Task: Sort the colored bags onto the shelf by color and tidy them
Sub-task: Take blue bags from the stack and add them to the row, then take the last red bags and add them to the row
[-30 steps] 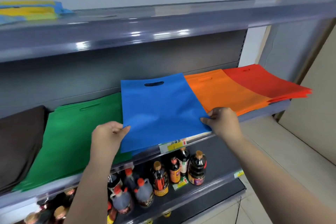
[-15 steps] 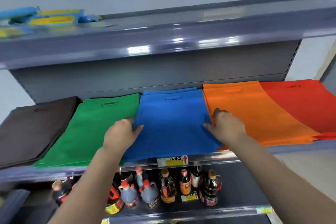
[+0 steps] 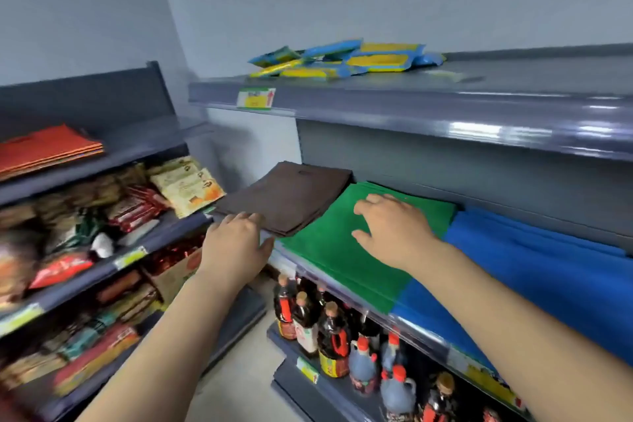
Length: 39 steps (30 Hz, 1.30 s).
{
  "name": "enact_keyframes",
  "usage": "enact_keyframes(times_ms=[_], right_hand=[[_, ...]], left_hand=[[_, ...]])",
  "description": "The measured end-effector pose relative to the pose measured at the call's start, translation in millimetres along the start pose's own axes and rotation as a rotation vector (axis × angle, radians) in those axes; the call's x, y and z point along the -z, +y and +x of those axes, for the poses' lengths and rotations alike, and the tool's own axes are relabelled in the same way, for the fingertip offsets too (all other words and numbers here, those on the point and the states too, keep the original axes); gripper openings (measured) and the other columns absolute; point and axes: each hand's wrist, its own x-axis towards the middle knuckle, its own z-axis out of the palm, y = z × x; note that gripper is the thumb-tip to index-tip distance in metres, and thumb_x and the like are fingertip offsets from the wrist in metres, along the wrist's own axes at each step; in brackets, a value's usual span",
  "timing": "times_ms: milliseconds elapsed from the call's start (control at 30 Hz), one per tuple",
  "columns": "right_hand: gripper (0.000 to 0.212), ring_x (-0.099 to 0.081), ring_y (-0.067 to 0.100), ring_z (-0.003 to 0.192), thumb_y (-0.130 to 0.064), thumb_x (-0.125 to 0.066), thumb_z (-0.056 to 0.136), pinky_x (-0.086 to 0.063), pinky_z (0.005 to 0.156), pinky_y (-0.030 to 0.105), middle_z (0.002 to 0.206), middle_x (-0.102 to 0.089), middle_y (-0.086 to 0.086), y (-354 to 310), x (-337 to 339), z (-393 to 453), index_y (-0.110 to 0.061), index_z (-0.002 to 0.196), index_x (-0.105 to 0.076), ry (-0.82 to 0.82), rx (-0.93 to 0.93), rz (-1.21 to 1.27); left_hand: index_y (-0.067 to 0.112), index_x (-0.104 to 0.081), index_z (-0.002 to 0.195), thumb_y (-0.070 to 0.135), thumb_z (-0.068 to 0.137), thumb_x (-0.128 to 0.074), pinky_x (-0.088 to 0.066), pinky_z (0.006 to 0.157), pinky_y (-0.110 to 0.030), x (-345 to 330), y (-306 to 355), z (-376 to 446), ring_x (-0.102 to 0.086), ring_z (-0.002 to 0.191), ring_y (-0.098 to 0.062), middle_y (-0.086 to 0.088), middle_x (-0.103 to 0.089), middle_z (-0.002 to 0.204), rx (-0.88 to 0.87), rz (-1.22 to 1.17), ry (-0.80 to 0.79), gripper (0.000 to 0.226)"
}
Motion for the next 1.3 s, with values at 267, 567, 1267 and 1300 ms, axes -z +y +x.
enact_keyframes(times_ms=[267,567,1267,1300], right_hand=[[0.036,-0.043,0.024,0.119,-0.036,-0.046,0.095,-0.041,0.091,0.037,0.125,-0.049,0.003,-167,-21,113,-0.016,0.125,-0.048,0.014,0.334,0.075],[0.033,-0.047,0.023,0.116,-0.037,-0.047,0.094,-0.040,0.082,0.034,0.122,-0.052,0.001,-360,-55,225,-0.017,0.120,-0.051,0.037,0.488,0.174],[0.037,-0.048,0.019,0.120,-0.035,-0.047,0.096,-0.042,0.093,0.034,0.131,-0.052,-0.002,-499,-145,481,-0.018,0.129,-0.052,0.022,0.670,0.442],[0.038,-0.047,0.019,0.121,-0.034,-0.045,0.097,-0.040,0.095,0.034,0.134,-0.051,-0.002,-503,-151,495,-0.018,0.130,-0.051,0.017,0.694,0.438]], left_hand=[[0.018,-0.053,0.126,0.036,0.093,-0.046,-0.040,0.090,-0.035,26,-175,-11,-0.051,0.115,-0.024,-0.001,-0.058,0.123,0.228,0.151,0.021,0.038],[0.021,-0.051,0.127,0.042,0.092,-0.047,-0.037,0.095,-0.035,42,-367,-8,-0.049,0.119,-0.022,0.002,-0.055,0.126,0.392,0.235,0.003,0.041],[0.019,-0.047,0.134,0.034,0.096,-0.046,-0.034,0.098,-0.033,-15,-552,118,-0.045,0.123,-0.020,0.003,-0.050,0.136,0.628,0.149,0.148,0.041],[0.019,-0.048,0.134,0.034,0.096,-0.046,-0.033,0.098,-0.033,-18,-558,125,-0.045,0.124,-0.019,0.003,-0.050,0.136,0.647,0.138,0.164,0.041]])
